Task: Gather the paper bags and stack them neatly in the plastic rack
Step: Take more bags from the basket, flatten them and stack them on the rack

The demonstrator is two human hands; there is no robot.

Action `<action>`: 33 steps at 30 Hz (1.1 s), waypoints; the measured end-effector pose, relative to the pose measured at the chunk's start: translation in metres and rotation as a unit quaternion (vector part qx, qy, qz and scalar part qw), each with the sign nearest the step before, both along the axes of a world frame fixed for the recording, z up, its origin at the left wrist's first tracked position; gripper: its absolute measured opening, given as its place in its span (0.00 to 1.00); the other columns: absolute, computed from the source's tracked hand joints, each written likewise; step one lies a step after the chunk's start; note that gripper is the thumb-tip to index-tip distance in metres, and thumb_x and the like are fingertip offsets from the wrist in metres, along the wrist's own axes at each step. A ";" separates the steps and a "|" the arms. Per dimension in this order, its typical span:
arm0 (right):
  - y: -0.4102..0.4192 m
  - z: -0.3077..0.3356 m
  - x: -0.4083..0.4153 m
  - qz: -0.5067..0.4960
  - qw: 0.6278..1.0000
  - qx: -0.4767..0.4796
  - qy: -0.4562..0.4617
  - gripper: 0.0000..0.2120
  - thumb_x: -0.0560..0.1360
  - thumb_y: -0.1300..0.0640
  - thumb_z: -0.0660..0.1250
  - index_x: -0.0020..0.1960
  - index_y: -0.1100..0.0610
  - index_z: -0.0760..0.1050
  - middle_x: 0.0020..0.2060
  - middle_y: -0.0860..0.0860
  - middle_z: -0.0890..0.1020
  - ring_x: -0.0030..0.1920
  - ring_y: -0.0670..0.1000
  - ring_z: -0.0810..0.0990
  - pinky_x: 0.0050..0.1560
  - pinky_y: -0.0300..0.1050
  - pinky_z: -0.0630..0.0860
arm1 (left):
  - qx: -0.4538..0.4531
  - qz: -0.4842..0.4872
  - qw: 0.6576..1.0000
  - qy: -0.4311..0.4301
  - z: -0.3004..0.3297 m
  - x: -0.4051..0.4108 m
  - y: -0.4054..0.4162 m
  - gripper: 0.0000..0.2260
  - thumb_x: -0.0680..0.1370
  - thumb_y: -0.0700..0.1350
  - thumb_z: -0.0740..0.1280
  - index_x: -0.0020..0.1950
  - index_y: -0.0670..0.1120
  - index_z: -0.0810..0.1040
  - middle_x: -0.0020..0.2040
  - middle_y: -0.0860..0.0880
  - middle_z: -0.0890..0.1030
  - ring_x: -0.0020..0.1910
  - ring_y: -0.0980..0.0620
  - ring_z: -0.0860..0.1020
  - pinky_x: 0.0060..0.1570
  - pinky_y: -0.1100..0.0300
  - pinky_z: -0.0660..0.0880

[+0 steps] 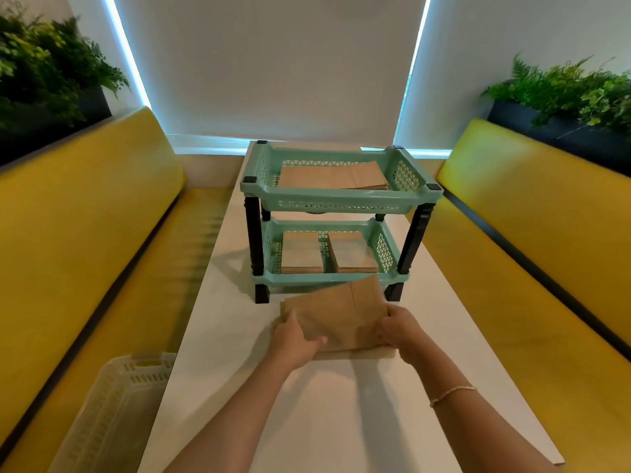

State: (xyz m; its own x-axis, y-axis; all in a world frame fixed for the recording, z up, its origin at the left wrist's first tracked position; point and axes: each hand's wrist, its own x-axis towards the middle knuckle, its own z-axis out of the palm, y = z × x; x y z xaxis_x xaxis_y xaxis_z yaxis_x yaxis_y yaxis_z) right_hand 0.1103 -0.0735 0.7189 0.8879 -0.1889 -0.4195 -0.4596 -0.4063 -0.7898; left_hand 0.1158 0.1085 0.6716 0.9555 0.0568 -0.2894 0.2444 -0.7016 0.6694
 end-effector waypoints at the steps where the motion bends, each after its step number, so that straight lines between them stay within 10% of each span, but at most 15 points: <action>1: -0.005 0.002 -0.006 0.003 0.999 0.054 -0.009 0.20 0.72 0.71 0.61 0.62 0.61 0.73 0.49 0.54 0.77 0.52 0.55 0.75 0.53 0.48 0.75 | -0.043 0.043 0.998 -0.025 0.001 -0.002 0.004 0.47 0.68 0.55 0.75 0.77 0.45 0.50 0.74 0.44 0.61 0.73 0.43 0.59 0.70 0.48 0.62; 8: -0.032 -0.009 -0.051 0.021 0.969 0.226 -0.094 0.17 0.70 0.73 0.65 0.51 0.54 0.77 0.49 0.55 0.81 0.51 0.55 0.78 0.52 0.49 0.77 | -0.403 0.104 0.905 -0.092 0.007 -0.035 0.022 0.25 0.64 0.35 0.77 0.56 0.49 0.73 0.51 0.50 0.81 0.52 0.50 0.79 0.48 0.62 0.78; 33: -0.030 -0.025 -0.090 -0.106 0.975 0.123 -0.154 0.11 0.69 0.73 0.68 0.40 0.57 0.75 0.39 0.54 0.78 0.44 0.56 0.75 0.43 0.47 0.74 | -0.293 0.058 0.954 -0.032 -0.009 -0.074 0.021 0.14 0.69 0.37 0.75 0.52 0.44 0.78 0.48 0.47 0.82 0.47 0.49 0.80 0.48 0.61 0.74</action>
State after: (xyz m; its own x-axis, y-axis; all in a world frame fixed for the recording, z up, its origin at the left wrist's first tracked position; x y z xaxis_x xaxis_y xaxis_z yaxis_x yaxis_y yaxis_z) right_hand 0.0203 -0.1039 0.6938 0.9310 -0.3082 -0.1956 -0.2389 -0.1091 -0.9649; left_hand 0.0422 0.1295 0.6626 0.9693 0.0099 -0.2456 0.2435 -0.1738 0.9542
